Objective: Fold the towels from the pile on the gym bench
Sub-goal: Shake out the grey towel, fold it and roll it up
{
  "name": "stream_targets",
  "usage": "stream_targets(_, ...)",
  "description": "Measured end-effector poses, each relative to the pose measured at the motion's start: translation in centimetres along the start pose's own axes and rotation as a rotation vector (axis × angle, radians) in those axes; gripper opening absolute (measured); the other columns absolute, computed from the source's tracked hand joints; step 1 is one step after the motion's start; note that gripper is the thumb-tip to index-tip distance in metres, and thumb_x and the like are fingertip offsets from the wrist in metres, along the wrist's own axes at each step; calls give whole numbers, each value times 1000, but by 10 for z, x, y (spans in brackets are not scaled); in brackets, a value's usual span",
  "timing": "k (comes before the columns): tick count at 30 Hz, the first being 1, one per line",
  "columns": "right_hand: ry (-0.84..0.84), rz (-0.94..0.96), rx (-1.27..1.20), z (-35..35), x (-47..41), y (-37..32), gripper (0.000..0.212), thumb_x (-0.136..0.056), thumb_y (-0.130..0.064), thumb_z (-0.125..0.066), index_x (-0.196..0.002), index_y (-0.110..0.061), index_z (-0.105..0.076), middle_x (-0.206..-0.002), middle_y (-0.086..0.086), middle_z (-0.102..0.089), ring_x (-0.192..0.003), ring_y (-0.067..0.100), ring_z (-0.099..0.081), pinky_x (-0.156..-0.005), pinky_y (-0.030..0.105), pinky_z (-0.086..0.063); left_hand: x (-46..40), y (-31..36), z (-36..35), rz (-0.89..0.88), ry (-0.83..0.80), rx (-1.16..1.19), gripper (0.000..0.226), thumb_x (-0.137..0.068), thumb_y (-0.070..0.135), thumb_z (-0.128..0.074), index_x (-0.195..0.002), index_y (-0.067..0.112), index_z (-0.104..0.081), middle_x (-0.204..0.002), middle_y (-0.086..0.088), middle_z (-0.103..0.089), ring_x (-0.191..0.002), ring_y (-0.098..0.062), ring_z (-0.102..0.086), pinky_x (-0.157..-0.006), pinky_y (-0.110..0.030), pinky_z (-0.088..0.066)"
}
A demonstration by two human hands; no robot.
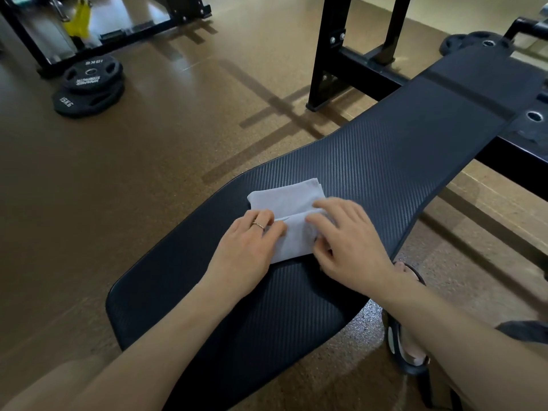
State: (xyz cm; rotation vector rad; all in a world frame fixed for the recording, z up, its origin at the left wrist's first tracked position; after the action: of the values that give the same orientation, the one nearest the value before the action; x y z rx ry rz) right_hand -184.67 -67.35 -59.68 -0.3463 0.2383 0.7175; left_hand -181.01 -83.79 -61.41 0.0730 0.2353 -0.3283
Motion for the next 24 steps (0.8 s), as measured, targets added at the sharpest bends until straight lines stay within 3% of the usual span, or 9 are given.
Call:
stream_targets(3,-230,38,29,-15,7,-2,56,-71,-21,-59,-126,-15,-59,-134,6,-54,-126,29,-51,-117,44,-31,0,-3,4,39,-70,82,29,-96,37,-47,-115,18,-58,-117,-2,-52,-106,-25,-49,-89,-37,-45)
stream_targets(6,-292,1,28,-20,5,8,66,-67,-17,-60,-133,-18,-53,-136,2,-52,-128,26,-51,-118,46,-32,5,-4,0,73,-189,101,60,-81,62,-55,-124,20,-54,-127,0,-48,-116,-22,-44,-99,-35,-42)
stream_targets(10,-201,-24,-56,-13,-3,12,54,-70,-17,-58,-124,-17,-59,-122,-2,-61,-112,25,-59,-110,37,-37,2,-5,4,54,-123,101,46,-77,43,-58,-114,16,-56,-115,0,-52,-102,-23,-49,-87,-35,-45)
stream_targets(14,-117,-180,-320,-2,-9,19,39,-76,-21,-57,-115,-20,-63,-105,-6,-64,-94,17,-59,-88,29,-42,-3,-15,18,137,-46,193,30,-77,40,-53,-99,20,-56,-90,6,-57,-79,-17,-51,-72,-33,-44)
stream_targets(19,-152,-432,-620,-4,-9,33,30,-88,-15,-56,-112,-31,-63,-103,-18,-66,-97,-2,-58,-76,12,-42,-5,-34,15,332,-164,408,30,-82,49,-41,-95,27,-57,-78,10,-61,-71,-12,-58,-67,-37,-50)
stream_targets(24,-221,-567,-674,-19,-6,39,27,-101,-31,-54,-128,-35,-51,-108,-12,-60,-95,-3,-56,-69,14,-39,-1,-50,5,506,-237,543,14,-92,44,-45,-96,33,-52,-74,5,-63,-69,-15,-62,-63,-38,-51)
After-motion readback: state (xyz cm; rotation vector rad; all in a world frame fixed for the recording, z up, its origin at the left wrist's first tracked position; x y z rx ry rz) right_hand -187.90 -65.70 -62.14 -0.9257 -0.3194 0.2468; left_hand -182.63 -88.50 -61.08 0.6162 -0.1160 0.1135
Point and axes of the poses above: each hand's wrist, its own x-axis away from the middle knuckle, its own z-axis out of the back of the hand, y = z × x, the point moved 6 cm from there along -x, towards the middle knuckle
